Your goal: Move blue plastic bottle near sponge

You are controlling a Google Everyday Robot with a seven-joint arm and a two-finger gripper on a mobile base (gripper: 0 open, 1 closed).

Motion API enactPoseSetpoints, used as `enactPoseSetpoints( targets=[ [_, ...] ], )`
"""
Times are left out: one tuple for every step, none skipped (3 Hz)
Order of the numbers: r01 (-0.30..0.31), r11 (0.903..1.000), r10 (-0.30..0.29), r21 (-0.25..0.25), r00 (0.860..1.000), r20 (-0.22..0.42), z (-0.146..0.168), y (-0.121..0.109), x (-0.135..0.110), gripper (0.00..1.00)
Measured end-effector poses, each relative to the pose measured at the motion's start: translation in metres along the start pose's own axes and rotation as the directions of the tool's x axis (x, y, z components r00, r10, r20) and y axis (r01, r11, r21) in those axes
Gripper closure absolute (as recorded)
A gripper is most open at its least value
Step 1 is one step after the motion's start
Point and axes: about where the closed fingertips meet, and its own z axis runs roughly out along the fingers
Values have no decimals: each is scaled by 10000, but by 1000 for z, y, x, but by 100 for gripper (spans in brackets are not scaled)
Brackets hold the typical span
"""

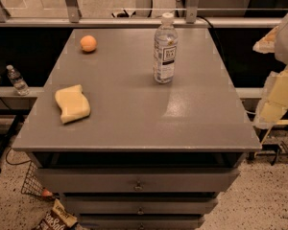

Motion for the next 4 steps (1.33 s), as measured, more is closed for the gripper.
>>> enactPoseSetpoints(
  targets=[
    [-100, 9998, 98, 149, 9999, 124, 1, -3, 0, 0],
    [-1297, 9911, 1260, 285, 9863, 1067, 20, -27, 14, 0],
    [-2827, 9590, 2664, 208, 9239, 2746, 59, -67, 9, 0],
    [-3898, 9199, 3396, 424, 8461, 4110, 85, -110, -10, 0]
  ],
)
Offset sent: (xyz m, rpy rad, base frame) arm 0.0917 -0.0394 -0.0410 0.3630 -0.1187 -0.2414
